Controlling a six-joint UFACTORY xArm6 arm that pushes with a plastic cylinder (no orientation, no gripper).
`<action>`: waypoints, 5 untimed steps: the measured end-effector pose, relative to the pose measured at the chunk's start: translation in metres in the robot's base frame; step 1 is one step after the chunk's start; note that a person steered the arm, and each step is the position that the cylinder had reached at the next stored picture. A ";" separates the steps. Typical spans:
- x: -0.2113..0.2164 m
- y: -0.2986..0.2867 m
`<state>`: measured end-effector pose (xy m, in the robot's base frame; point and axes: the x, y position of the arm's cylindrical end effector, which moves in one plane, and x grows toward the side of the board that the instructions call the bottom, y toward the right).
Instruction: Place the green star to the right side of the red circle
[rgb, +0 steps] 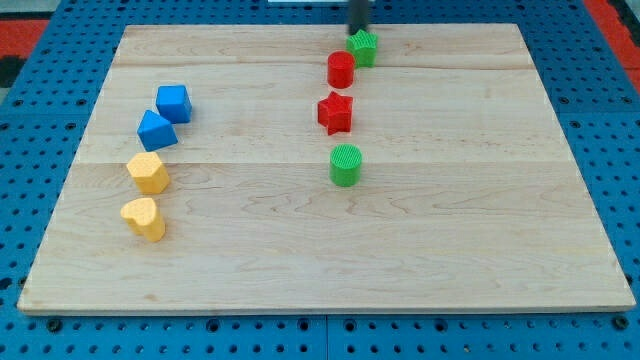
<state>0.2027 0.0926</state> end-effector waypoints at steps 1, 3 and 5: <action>0.014 -0.015; -0.001 -0.063; 0.052 0.021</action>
<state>0.2546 0.1137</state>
